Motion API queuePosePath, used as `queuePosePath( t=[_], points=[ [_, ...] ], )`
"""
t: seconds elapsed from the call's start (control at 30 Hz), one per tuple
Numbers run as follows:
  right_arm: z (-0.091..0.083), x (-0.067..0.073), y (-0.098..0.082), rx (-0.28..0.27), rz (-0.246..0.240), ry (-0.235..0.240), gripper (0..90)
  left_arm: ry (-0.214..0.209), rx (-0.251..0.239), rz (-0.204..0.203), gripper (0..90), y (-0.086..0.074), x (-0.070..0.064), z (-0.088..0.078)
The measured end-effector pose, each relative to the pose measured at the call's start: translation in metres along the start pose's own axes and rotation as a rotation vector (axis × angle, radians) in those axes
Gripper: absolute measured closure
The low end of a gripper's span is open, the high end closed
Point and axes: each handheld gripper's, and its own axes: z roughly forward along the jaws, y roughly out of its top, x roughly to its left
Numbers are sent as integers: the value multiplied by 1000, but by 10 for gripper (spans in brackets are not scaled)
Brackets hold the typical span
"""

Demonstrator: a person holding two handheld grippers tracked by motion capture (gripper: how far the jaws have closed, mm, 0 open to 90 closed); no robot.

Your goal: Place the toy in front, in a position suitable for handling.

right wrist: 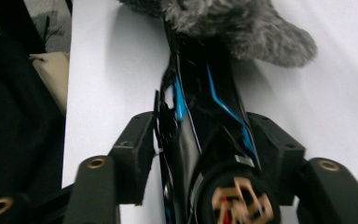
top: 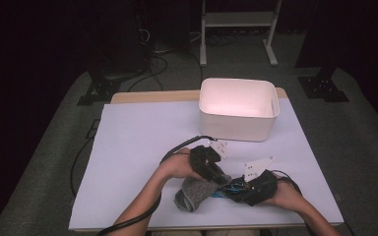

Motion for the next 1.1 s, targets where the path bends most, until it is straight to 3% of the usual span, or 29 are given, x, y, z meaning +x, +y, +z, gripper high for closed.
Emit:
queuePosePath(
  t=[0.13, 0.4, 0.53, 0.77, 0.83, 0.93, 1.03, 1.1],
  points=[
    [3, 1, 3, 24, -28, 20, 530, -5, -11, -3, 796, -5, 0, -3],
    [8, 2, 10, -7, -52, 39, 556, 9, -44, -15, 797, -17, -4, -23],
    [21, 0, 29, -28, -76, 69, 557, 38, -60, -34, 798, -33, -12, -47],
    [46, -1, 59, -33, -127, 103, 557, 78, -50, -59, 798, -55, -24, -68],
    [56, 0, 68, -33, -140, 117, 557, 77, -51, -72, 798, -64, -26, -69],
    [68, 2, 77, -14, -161, 131, 556, 86, -3, -92, 798, -75, -25, -63],
    [73, 3, 79, -4, -168, 135, 556, 89, -25, -103, 798, -83, -24, -62],
    [73, 1, 78, -3, -165, 137, 556, 102, -12, -105, 799, -84, -24, -63]
  ],
)
